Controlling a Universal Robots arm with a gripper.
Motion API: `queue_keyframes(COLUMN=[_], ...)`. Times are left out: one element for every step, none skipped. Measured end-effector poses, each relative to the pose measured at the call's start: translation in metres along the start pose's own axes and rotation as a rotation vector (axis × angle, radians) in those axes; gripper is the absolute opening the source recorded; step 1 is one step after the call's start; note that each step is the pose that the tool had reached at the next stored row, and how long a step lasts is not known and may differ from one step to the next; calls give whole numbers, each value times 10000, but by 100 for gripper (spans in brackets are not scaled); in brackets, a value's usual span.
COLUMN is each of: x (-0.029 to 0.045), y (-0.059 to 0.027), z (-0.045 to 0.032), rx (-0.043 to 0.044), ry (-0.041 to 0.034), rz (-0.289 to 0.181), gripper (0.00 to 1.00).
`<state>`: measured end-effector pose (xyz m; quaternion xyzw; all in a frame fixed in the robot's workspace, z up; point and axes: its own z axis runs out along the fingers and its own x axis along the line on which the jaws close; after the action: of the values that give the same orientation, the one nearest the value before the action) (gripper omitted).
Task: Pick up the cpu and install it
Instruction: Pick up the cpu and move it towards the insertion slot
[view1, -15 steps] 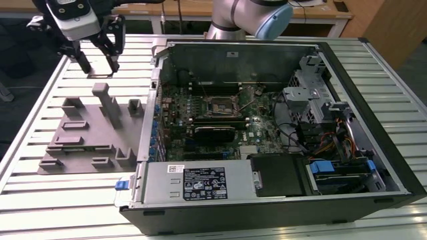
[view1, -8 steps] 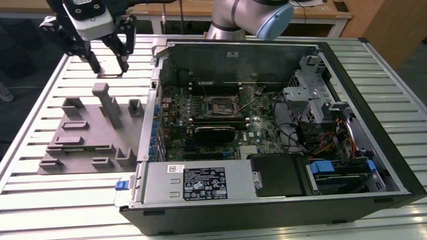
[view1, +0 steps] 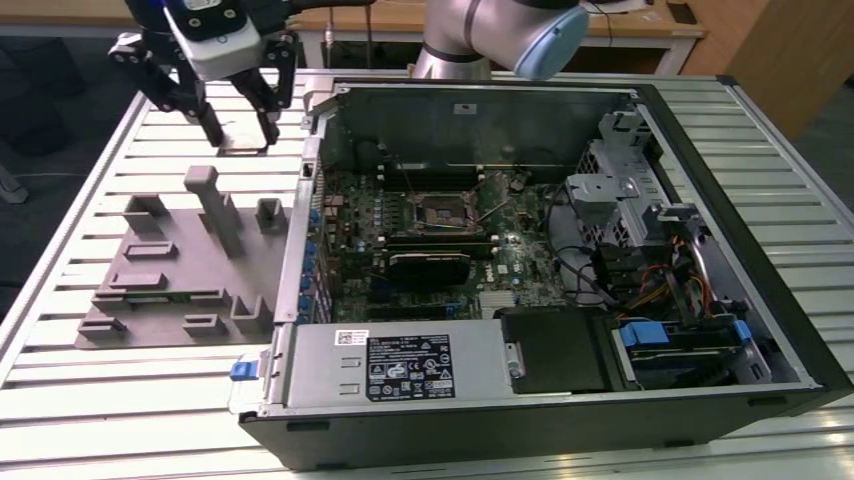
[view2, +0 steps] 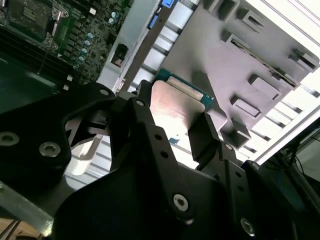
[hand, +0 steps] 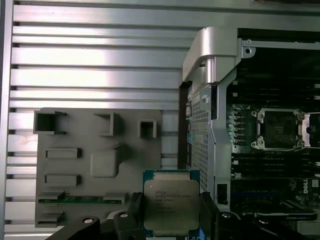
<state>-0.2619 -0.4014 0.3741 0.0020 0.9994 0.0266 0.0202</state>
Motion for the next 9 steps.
queue_keyframes(x=[-26,-52,-78,-104,-131,-159,-190,-220,-251], y=[0,0,0,0,0,0,0,0,1], z=[1,2,3,5,6,6,8,9,10], rx=[0,0,0,-1,0,0,0,0,0], ry=[-1,0,-1,-1,-1,0,0,0,0], rz=[0,1,1,0,0,0,-1,0,1], gripper=[54,54,54,54,54,54,54,54,54])
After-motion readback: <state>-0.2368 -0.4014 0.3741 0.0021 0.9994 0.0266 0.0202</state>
